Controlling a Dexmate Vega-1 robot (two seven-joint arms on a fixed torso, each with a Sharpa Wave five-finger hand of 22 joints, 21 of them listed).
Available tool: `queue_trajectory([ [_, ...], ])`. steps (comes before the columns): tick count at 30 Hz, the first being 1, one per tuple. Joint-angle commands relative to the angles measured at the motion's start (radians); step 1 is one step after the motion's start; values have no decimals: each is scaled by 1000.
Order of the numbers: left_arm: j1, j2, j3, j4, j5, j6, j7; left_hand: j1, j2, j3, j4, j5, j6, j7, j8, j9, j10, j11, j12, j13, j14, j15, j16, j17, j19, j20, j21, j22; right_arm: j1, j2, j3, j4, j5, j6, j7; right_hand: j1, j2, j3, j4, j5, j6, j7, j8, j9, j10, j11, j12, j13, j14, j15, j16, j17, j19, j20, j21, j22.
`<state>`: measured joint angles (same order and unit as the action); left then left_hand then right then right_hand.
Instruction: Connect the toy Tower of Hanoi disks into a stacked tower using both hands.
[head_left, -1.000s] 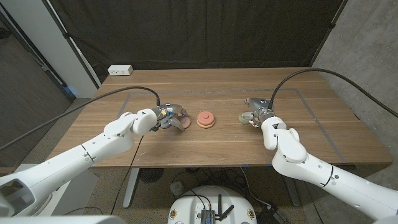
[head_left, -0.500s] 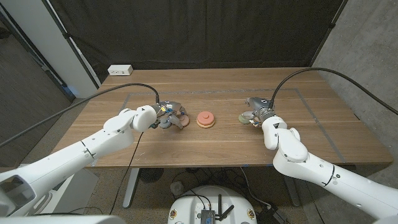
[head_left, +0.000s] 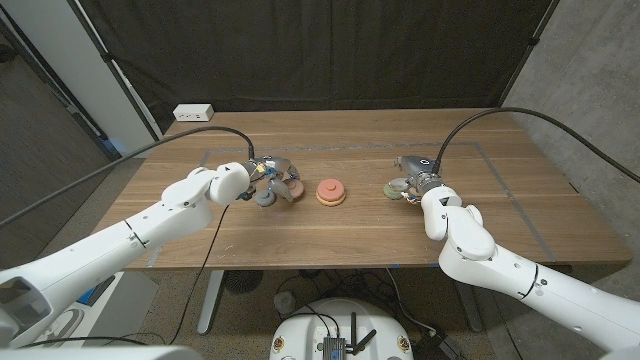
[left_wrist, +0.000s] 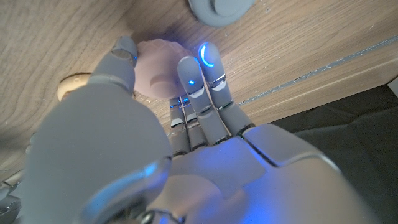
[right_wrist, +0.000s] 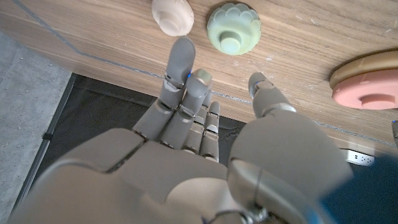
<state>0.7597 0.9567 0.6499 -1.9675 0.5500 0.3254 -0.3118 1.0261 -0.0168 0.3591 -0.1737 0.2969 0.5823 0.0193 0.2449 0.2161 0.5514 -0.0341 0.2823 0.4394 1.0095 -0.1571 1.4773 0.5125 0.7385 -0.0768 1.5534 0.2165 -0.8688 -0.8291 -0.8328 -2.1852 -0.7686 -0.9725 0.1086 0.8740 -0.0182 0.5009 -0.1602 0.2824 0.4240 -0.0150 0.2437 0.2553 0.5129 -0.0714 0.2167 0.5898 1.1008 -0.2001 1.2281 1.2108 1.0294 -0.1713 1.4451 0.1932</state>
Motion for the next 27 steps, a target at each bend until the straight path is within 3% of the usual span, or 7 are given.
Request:
queue_trajectory([
  [1, 0, 31, -41, -39, -68, -4, -32, 10, 15, 5, 8, 7, 12, 1, 3, 7, 127, -107, 7, 36, 11, -62, 3, 5, 14, -131, 6, 3, 9, 2, -10, -1, 2, -11, 0, -7, 1, 7, 3, 4, 4, 2, -2, 2, 8, -3, -6, 2, 11, -21, 4, 4, 6, -49, 0, 2],
  [17, -11, 75, -67, -98, -99, 13, -72, 11, 13, 7, 9, 11, 27, -2, -5, 11, 140, -112, 2, 55, 9, -62, -2, 13, 20, -132, 7, 11, 11, -6, -22, -11, -6, -25, 2, -9, 1, 9, 2, 5, 5, 1, -3, 1, 14, -3, -4, 3, 10, -21, 3, 3, 6, -49, 0, 1],
  [27, -29, 68, -57, -85, -105, -29, -75, 13, 11, 7, 8, 14, 33, -4, -11, 14, 147, -114, -4, 68, 13, -62, -3, 20, 21, -132, 4, 11, 2, -6, -16, -19, 3, -35, -9, -9, 2, 10, 2, 6, 8, 2, -3, 1, 14, -3, -4, 3, 9, -21, 2, 3, 6, -49, 0, 1],
])
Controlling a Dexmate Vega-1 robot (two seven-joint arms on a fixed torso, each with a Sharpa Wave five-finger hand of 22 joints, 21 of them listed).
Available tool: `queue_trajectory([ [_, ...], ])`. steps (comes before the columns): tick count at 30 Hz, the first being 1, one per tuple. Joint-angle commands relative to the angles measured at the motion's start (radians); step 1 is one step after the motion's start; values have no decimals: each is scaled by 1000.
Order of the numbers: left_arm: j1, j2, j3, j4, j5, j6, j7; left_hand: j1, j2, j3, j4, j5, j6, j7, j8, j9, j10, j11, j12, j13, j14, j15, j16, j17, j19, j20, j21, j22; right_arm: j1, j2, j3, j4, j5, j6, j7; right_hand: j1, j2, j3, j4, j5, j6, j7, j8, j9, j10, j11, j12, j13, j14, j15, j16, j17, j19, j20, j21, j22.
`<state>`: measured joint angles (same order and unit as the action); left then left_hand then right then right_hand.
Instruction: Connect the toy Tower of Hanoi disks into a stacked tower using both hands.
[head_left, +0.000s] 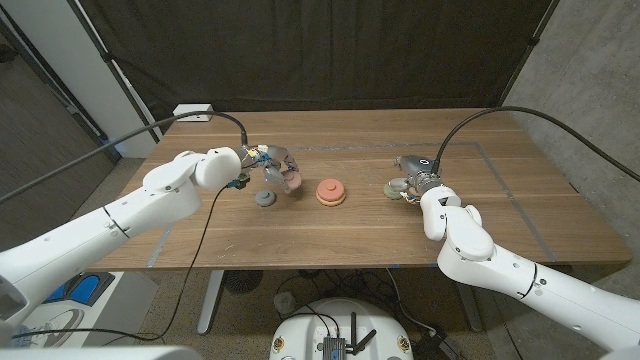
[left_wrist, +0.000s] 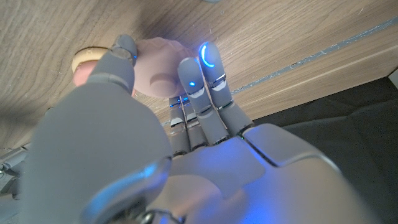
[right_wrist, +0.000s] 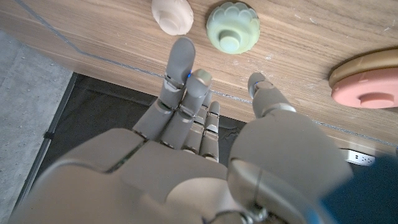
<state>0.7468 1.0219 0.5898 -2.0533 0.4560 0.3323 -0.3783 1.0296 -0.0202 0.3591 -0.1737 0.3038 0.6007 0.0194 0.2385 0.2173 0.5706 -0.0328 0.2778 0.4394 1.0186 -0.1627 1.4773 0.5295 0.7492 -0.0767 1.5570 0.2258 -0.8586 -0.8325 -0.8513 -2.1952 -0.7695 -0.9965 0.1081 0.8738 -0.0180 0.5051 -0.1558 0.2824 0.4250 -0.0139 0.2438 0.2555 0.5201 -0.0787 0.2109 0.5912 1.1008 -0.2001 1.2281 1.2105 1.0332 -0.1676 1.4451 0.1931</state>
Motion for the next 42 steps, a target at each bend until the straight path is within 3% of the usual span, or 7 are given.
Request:
queue_trajectory([
  [1, -19, 1, 6, 6, -9, -49, -4, 10, 14, 7, 8, 7, 14, -4, -5, 13, 128, -115, 0, 69, 7, -56, 0, 7, 11, -132, 2, 4, -10, -4, 3, -10, 5, -9, -11, -9, 2, 6, -3, 6, 7, 1, -3, 1, 7, 5, 2, 2, 10, -21, 3, 4, 3, -52, 0, 2],
  [11, -47, -30, 20, 47, -11, -128, -1, 4, 13, 6, 11, 7, 11, -7, -10, 14, 123, -115, -7, 75, -2, -56, -10, 3, 5, -131, 1, 6, -10, -9, -5, -22, -6, -29, -10, -10, 2, 7, -3, 7, 8, 0, -4, 0, 9, 3, 2, 3, 11, -21, 3, 4, 3, -52, -1, 1],
  [24, -59, -63, 30, 73, -17, -171, 5, 5, 13, 4, 10, 7, 11, -7, -15, 15, 122, -114, -15, 82, 0, -56, -13, 0, 2, -132, 0, 6, -21, -20, 0, -41, -4, -53, -19, -14, 2, 8, -2, 8, 13, 3, -3, 0, 11, 2, 2, 4, 10, -21, 3, 4, 2, -52, -1, 1],
  [42, -127, -139, 85, 142, 0, -225, -26, 5, 13, 1, 9, 7, 14, -8, -20, 17, 127, -112, -31, 89, -2, -57, -18, -3, -6, -132, -1, 6, -31, -26, 4, -60, 14, -76, -40, -17, 1, 10, -2, 8, 16, 3, -3, -1, 13, 2, 2, 4, 12, -20, 5, 7, 4, -52, 0, 1],
])
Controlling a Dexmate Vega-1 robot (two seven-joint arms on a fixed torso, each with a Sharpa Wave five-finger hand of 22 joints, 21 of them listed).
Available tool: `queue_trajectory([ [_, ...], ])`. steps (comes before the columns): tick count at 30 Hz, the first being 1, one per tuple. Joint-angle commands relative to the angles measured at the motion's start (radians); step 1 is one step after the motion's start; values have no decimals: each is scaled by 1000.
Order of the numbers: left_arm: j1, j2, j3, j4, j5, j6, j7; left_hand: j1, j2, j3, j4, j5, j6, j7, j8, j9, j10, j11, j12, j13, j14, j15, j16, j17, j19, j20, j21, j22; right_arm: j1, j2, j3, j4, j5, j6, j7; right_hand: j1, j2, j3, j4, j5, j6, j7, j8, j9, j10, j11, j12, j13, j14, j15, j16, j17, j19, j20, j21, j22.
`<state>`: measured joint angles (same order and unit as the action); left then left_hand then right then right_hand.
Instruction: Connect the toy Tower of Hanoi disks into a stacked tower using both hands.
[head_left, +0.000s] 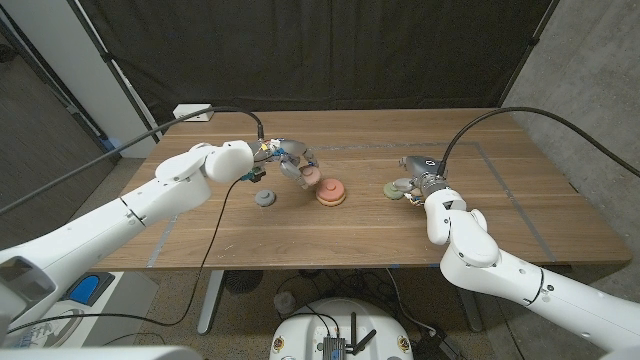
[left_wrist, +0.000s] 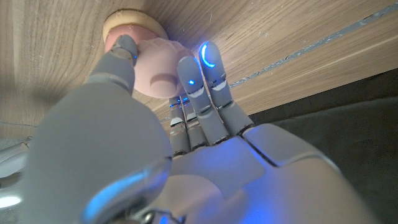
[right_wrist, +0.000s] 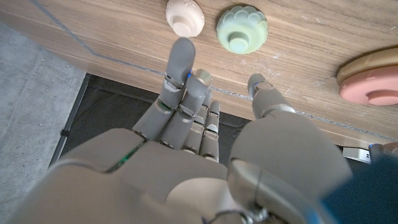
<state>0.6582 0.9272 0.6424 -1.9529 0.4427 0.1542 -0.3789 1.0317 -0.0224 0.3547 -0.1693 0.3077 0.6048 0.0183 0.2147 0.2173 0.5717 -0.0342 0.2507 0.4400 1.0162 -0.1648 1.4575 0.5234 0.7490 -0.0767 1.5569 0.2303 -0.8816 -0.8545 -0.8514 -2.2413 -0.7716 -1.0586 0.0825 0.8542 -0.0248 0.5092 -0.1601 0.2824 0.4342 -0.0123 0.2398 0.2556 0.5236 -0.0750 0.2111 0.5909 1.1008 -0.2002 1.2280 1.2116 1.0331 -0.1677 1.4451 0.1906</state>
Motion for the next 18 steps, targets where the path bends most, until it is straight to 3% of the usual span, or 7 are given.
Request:
queue_trajectory([
  [1, -42, -48, 35, 46, 14, -49, -27, 3, 15, 5, 5, 3, 10, -7, 3, 18, 127, -110, -4, 89, 0, -55, 1, 3, -6, -132, 0, 1, -9, -5, 5, -14, 19, -12, -19, 3, 8, 6, 2, 8, 7, 2, 1, -1, 9, -1, 1, 4, 11, -20, 5, 6, 4, -52, 0, 5],
  [18, -106, -117, 98, 116, 48, -68, -69, 4, 16, 3, 5, 2, 13, -8, 1, 19, 130, -108, -13, 90, -6, -55, -8, -7, -8, -131, 1, 3, -3, -16, 4, -21, 40, -21, -36, 1, 8, 8, 2, 9, 8, 3, -1, -1, 9, 0, 1, 5, 10, -21, 5, 6, 3, -52, -2, 3],
])
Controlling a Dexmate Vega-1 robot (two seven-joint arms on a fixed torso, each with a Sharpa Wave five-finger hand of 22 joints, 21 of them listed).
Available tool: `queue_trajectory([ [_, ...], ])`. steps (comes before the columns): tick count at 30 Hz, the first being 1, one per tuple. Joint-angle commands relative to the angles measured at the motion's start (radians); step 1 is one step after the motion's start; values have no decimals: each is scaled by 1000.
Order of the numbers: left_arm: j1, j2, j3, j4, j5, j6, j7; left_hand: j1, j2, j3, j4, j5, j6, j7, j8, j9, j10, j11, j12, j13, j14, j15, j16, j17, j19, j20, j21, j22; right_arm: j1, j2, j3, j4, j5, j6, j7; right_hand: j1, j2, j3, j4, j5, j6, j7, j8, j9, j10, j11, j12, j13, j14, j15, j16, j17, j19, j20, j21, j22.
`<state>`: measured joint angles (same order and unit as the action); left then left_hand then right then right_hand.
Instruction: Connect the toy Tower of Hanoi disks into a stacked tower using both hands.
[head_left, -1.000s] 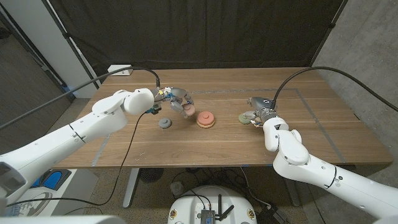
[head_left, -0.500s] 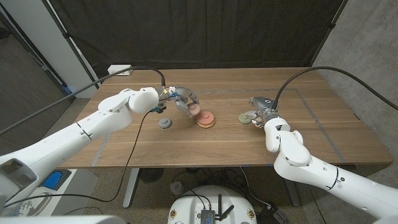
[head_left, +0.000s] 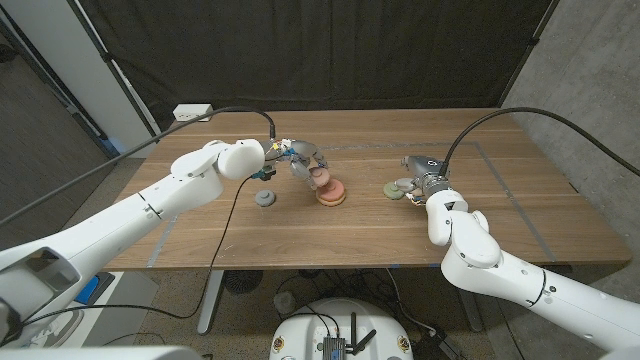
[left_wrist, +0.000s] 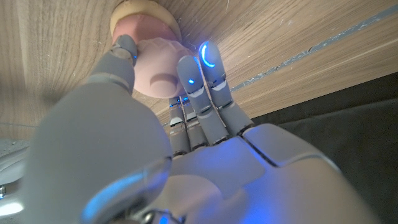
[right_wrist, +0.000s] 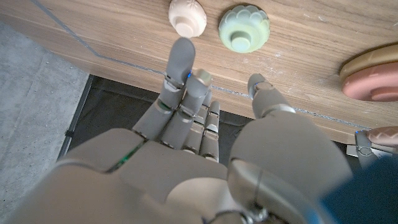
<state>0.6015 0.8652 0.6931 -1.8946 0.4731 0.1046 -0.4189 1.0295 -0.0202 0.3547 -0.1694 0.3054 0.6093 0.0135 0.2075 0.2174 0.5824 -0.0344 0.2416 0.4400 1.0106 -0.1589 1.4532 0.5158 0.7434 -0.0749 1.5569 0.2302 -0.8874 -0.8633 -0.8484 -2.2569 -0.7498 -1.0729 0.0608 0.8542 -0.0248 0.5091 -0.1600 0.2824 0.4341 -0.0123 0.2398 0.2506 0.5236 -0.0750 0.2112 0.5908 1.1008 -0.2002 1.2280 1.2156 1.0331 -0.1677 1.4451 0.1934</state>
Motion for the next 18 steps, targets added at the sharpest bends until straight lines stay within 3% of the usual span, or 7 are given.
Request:
queue_trajectory([
  [1, -53, -60, 50, 64, 13, -21, -32, 6, 14, 3, 5, 5, 9, -4, 9, 19, 121, -107, -4, 90, 0, -61, -3, 0, -3, -133, 0, 2, 3, -8, 2, -5, 21, -4, -16, 1, 8, 9, 1, 9, 8, 3, -1, 4, 9, 0, 1, 5, 9, -21, 4, 0, 2, -52, -2, 0],
  [18, -91, -99, 91, 107, 33, -25, -48, 3, 13, -2, 6, 3, 12, -5, 8, 20, 126, -106, -10, 90, 0, -61, -4, -3, -2, -133, -1, -2, 9, -11, 6, 4, 61, 10, -41, 1, 9, 11, 0, 11, 10, 4, -1, 3, 11, 2, 0, 5, 9, -21, 5, 1, 3, -52, -2, 1],
])
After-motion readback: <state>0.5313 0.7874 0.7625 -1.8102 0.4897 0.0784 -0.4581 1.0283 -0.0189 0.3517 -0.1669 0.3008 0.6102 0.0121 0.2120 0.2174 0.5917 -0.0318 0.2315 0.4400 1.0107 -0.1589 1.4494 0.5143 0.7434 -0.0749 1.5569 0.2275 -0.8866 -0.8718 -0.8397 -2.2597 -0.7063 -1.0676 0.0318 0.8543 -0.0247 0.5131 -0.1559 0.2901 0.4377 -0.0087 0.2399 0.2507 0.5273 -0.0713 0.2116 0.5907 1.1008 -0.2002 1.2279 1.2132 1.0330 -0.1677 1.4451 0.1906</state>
